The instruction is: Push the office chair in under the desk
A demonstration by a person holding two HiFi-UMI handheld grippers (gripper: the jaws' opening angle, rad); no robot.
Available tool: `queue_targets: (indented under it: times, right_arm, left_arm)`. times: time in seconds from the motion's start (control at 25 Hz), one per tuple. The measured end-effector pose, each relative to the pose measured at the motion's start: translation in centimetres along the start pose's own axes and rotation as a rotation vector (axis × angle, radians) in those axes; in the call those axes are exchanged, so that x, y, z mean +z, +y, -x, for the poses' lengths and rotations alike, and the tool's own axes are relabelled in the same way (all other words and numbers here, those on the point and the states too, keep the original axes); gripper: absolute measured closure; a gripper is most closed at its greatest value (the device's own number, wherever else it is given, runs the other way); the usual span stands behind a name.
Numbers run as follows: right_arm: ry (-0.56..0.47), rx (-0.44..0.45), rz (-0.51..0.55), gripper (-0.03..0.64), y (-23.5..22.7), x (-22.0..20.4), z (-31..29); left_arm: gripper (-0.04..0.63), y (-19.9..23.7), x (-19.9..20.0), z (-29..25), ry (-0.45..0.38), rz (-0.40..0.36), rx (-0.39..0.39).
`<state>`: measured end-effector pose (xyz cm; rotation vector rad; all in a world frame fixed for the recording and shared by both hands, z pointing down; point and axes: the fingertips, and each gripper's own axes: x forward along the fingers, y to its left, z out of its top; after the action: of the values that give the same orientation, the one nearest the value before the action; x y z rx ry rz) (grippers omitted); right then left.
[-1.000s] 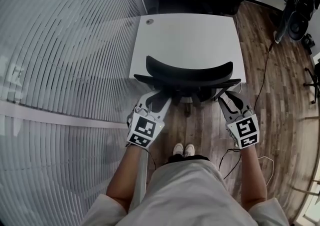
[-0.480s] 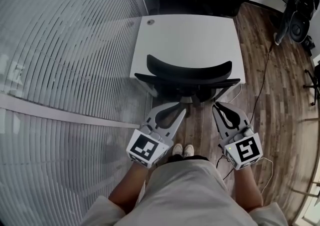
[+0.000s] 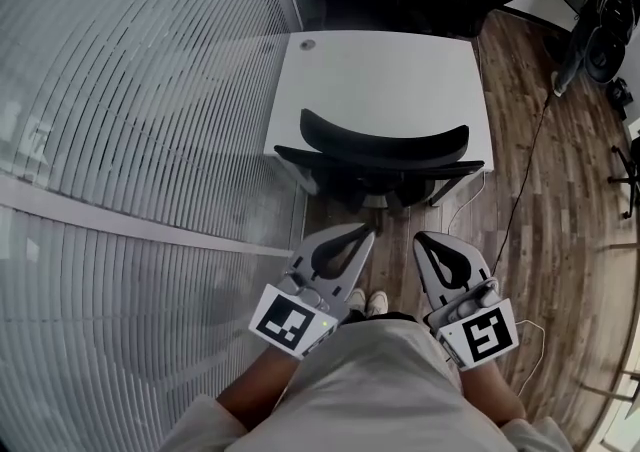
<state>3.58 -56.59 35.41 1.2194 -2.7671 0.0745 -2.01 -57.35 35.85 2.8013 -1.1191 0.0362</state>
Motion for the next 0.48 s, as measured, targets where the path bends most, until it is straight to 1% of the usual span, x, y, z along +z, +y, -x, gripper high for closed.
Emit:
queue_targets:
  times: [0.08,0.16,0.32,0.48]
  right_arm:
    - [-0.003,0.005,0.005,0.588,0.4,0.2,0.2]
    - [-0.019,0.001,-0.012,0.588,0.6,0.9,0.1]
    - [-0.017,0.005,0.005,0.588,0.6,1.7,0.3]
    - [-0.025,0.0,-0.006,0.588,0.6,1.4,0.1]
  left_arm:
    - [0.557,-0.4,0.7,0.0,-0.023,0.006,0.003]
    - [0.557,-0.8,1.7,0.0,-0.053,0.009,0.003]
    - [0.557,-1.4,2.7,0.1,-0.051,-0.008,-0.002]
    - [0.557,-1.4,2.2,0.1,-0.051,-0.02,0.0]
